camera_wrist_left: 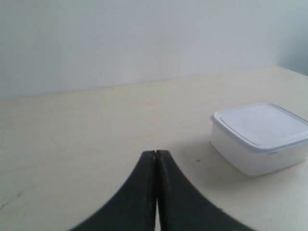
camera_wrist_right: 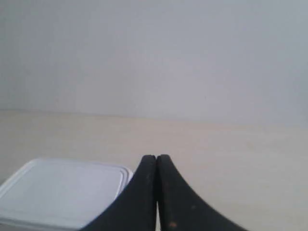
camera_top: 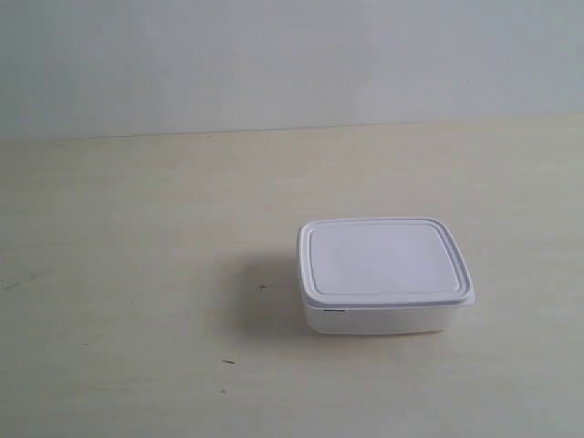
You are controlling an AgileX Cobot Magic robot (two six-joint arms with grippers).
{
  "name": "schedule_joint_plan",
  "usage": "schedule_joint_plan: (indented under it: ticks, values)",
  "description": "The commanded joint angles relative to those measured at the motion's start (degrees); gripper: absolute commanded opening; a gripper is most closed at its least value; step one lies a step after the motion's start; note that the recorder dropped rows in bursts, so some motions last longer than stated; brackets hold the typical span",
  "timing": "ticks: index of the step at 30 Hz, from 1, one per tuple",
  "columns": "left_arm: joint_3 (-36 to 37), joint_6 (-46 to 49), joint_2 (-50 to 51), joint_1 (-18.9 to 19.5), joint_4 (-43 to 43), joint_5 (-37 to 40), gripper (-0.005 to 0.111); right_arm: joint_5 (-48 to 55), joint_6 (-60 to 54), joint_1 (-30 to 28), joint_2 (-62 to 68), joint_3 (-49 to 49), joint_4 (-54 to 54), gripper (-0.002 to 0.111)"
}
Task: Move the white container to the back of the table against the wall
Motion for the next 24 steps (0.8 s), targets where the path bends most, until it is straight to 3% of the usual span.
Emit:
schedule_joint_plan:
  ticks: [1,10,16,20,24]
  values:
    - [0.2,-0.2,-0.3,0.2,-1.0,-5.5,0.000,-7.0,0.7,0.2,-0.2,0.3,2.8,0.000]
    - [0.2,-2.1,-0.3,0.2,-7.1,-9.3,0.000,-8.8,3.5,0.2,-0.2,0.3,18.9,0.000]
    - [0.2,-9.8,-0.3,0.2,-9.5,-13.8,0.000,-4.7,3.6,0.2,0.8,0.3,20.9,0.000]
    - [-1.5,-12.9,1.4,0.2,-9.5,-11.4,0.000,-3.7,3.6,0.2,5.8,-4.4,21.1,0.000]
    - [-8.6,-13.1,10.0,0.0,-9.5,-8.9,0.000,5.3,3.3,0.2,16.0,-15.6,21.1,0.000]
